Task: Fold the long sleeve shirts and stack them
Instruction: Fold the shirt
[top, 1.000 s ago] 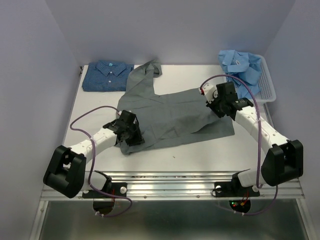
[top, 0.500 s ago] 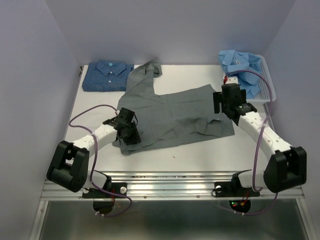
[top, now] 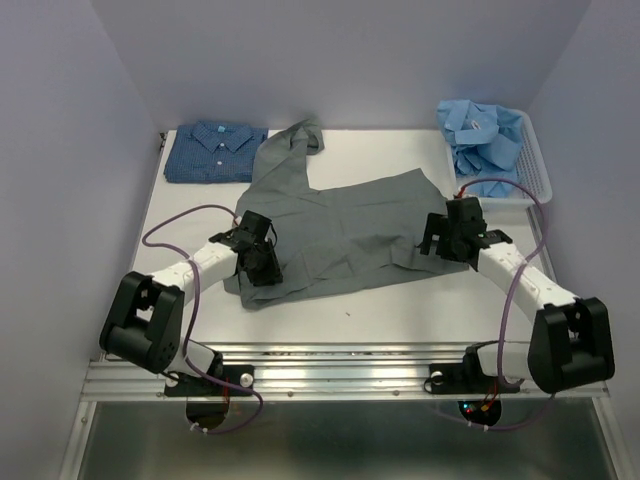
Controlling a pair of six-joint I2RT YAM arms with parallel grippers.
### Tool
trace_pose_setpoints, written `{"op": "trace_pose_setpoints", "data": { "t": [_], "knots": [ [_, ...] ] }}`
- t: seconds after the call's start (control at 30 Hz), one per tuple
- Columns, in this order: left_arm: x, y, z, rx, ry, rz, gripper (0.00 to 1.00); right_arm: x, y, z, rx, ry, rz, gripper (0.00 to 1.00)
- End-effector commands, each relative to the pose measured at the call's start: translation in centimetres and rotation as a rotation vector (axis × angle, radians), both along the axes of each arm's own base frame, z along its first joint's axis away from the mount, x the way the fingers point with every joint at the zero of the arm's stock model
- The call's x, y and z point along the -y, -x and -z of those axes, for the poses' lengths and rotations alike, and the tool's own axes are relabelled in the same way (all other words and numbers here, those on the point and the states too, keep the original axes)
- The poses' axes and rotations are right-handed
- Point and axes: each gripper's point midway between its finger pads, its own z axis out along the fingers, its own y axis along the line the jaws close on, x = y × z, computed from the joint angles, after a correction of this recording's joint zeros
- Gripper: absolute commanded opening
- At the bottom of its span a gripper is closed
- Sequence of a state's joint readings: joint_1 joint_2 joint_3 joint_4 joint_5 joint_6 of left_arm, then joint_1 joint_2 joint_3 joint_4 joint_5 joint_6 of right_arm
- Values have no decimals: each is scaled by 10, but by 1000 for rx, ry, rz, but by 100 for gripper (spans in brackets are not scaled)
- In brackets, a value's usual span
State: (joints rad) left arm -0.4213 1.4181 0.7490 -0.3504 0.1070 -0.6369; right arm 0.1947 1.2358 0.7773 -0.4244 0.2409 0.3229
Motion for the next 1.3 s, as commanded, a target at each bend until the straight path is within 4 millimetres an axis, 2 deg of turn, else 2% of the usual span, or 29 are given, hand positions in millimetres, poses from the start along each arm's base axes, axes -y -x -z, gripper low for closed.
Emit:
{"op": "trace_pose_setpoints", "data": {
  "t": [0.0, 0.07, 0.13, 0.23, 0.27, 0.3, 0.37, 0.43, 0.47, 0.57, 0.63, 0.7, 0.73, 0.77, 0.9, 1.0, 1.07, 1.1, 1.17, 1.23, 1.27],
  "knots": [
    [0, -5, -5, 16, 2, 11, 38, -18, -11, 16, -61, -95, -29, 100],
    [0, -4, -2, 11, 2, 7, 38, -19, -12, 26, -90, -92, -29, 98],
    [0, -3, 1, 8, 2, 9, 38, -17, -11, 40, -139, -72, -25, 91],
    [-1, -2, 5, 0, -4, 7, 38, -12, -18, 45, -131, -45, -2, 70],
    [-1, -1, 8, -8, -8, 5, 38, -8, -19, 46, -126, -31, 14, 56],
    [-2, -1, 8, -11, -9, 5, 38, -7, -20, 46, -120, -27, 18, 52],
    [-3, 0, 11, -20, -18, -1, 38, -7, -22, 43, -111, -27, 24, 40],
    [-4, 0, 12, -23, -22, -5, 38, -6, -21, 40, -102, -22, 22, 33],
    [-4, -1, 12, -20, -24, -9, 38, -3, -21, 39, -96, -11, 27, 24],
    [-6, -1, 14, -23, -32, -17, 38, 4, -22, 31, -77, 31, 27, 8],
    [-9, -1, 14, -26, -39, -27, 37, 10, -23, 24, -70, 74, 21, 5],
    [-10, -1, 16, -32, -43, -31, 37, 21, -33, 6, -42, 138, 42, 1],
    [-11, -1, 17, -34, -46, -33, 37, 27, -32, 0, -53, 169, 54, 1],
    [-12, -1, 17, -40, -47, -35, 37, 32, -40, -14, -26, 203, 67, 1],
    [-13, -1, 18, -45, -56, -44, 37, 53, -38, -28, -74, 345, 63, 1],
    [-11, -3, 17, -43, -47, -45, 37, 62, -31, -21, -117, 407, 66, 1],
    [-11, -3, 16, -43, -45, -42, 37, 60, -31, -11, -146, 405, 52, 5],
    [-11, -2, 16, -47, -49, -38, 37, 59, -31, -7, -156, 398, 44, 19],
    [-12, -2, 15, -53, -57, -30, 37, 59, -30, 3, -184, 403, 43, 22],
    [-13, 0, 14, -56, -60, -24, 37, 60, -30, 7, -203, 408, 52, 41],
    [-13, 1, 14, -61, -64, -21, 37, 59, -30, 9, -221, 405, 48, 72]
  ]
}}
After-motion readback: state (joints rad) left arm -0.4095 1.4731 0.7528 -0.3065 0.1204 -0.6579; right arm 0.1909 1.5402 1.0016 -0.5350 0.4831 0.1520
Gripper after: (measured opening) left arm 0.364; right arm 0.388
